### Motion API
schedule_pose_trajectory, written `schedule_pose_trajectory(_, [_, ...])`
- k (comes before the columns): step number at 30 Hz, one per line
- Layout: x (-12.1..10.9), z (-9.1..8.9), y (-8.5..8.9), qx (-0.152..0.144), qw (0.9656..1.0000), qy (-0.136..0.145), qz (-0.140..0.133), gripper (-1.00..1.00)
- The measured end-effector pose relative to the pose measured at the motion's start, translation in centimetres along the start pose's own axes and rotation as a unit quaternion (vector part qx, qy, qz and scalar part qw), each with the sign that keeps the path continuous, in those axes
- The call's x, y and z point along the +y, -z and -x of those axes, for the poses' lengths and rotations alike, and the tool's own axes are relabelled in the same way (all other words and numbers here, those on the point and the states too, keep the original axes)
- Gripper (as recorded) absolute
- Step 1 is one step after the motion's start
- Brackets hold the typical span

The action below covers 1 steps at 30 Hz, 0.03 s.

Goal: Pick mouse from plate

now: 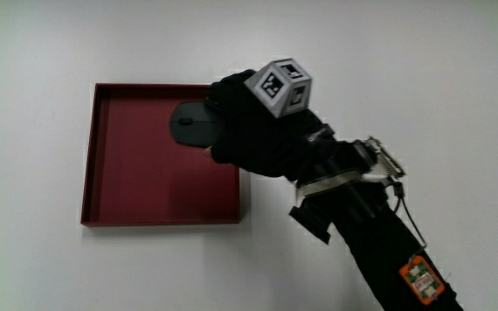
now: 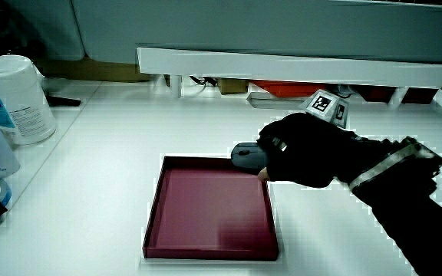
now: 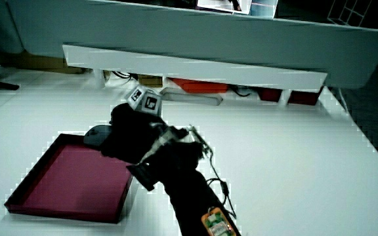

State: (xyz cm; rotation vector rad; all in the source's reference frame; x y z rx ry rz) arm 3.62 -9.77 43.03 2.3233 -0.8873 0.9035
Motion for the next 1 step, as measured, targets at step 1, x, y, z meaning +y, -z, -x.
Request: schedule_pose_trajectory(1, [-0.39, -0.12, -0.58, -0.015, 0.9998, -0.007, -0.010, 1.00])
